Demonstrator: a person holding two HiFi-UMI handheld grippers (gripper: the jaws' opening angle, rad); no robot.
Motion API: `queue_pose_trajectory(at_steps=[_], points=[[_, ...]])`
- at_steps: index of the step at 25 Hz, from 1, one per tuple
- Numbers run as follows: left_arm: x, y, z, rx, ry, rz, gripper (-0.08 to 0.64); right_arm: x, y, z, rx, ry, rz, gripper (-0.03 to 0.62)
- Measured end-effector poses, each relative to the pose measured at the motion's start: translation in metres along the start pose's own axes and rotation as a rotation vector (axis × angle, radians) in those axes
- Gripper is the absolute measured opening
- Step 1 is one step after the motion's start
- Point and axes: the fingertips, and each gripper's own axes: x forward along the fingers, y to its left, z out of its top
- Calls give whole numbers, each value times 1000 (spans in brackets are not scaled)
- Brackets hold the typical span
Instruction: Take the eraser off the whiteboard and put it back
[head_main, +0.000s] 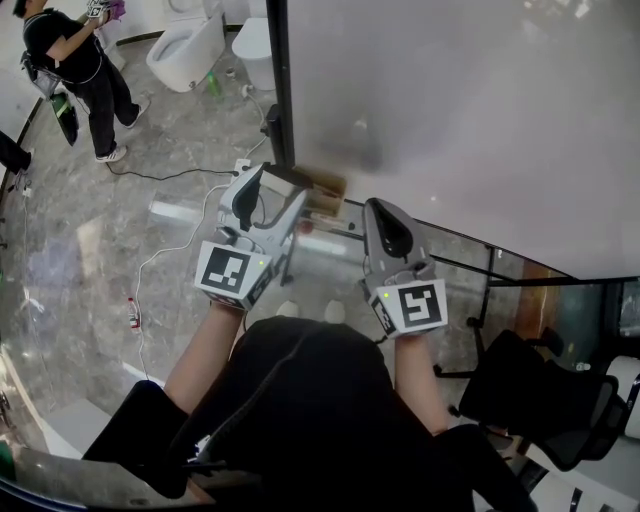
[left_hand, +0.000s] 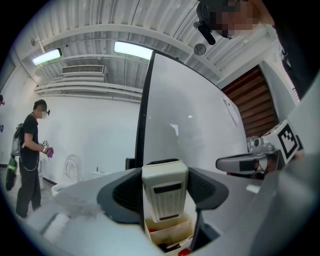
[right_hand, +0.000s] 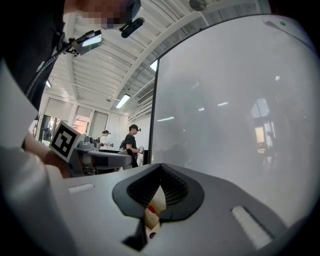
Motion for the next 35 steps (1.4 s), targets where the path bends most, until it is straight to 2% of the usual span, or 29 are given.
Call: queue_pose_trajectory(at_steps=[35], points=[[-10,-2,-5,-16,-3,-27,284,-5,13,-1,-7,8,-13,9]])
